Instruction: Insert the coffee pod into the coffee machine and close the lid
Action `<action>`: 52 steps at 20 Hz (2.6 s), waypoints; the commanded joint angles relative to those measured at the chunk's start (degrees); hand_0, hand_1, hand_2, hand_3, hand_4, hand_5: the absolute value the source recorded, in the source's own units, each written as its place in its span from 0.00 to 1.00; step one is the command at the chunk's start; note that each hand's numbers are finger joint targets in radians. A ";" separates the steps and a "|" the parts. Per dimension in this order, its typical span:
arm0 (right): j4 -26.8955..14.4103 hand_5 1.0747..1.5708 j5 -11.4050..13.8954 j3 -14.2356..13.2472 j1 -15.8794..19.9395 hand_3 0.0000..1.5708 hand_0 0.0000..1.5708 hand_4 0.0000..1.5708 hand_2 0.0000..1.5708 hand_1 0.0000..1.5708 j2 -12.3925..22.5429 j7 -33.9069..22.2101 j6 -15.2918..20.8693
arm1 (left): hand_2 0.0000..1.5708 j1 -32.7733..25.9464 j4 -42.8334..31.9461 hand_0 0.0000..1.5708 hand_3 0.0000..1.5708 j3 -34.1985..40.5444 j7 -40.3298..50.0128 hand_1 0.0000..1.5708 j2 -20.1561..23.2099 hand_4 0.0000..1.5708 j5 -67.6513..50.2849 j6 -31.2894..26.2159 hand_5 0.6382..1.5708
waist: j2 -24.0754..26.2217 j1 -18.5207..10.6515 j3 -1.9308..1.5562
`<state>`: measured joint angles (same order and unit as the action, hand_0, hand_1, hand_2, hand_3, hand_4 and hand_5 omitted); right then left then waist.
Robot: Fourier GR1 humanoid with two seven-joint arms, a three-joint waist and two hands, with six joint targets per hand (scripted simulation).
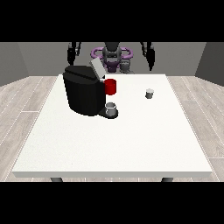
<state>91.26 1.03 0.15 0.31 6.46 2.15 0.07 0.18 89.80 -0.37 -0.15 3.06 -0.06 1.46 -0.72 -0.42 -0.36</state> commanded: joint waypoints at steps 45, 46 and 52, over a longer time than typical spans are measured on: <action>-10.63 1.00 -1.52 -3.71 10.71 0.00 0.00 0.27 0.00 0.00 -3.76 2.83 8.11 | 0.07 23.10 -38.44 0.00 0.00 7.13 -10.83 0.00 19.44 0.00 14.35 -9.68 1.00 | -9.71 6.10 0.36; -8.60 1.00 0.17 -2.67 11.88 0.00 0.00 0.27 0.00 0.00 -3.02 0.76 8.76 | 0.13 25.38 -42.28 0.00 0.00 9.26 -12.47 0.00 21.60 0.00 13.70 -10.44 1.00 | -11.12 7.29 0.38; -12.70 1.00 0.38 -1.51 10.04 0.00 0.00 0.27 0.00 0.00 -5.17 2.95 8.85 | 0.46 27.79 -45.53 0.41 0.22 7.19 -8.07 0.41 18.43 0.00 17.56 -7.05 1.00 | -8.41 7.13 0.36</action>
<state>81.37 1.01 -1.67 11.14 2.05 2.32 8.97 26.38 46.56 7.68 -10.47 23.12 15.42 -7.65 -9.66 6.76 0.02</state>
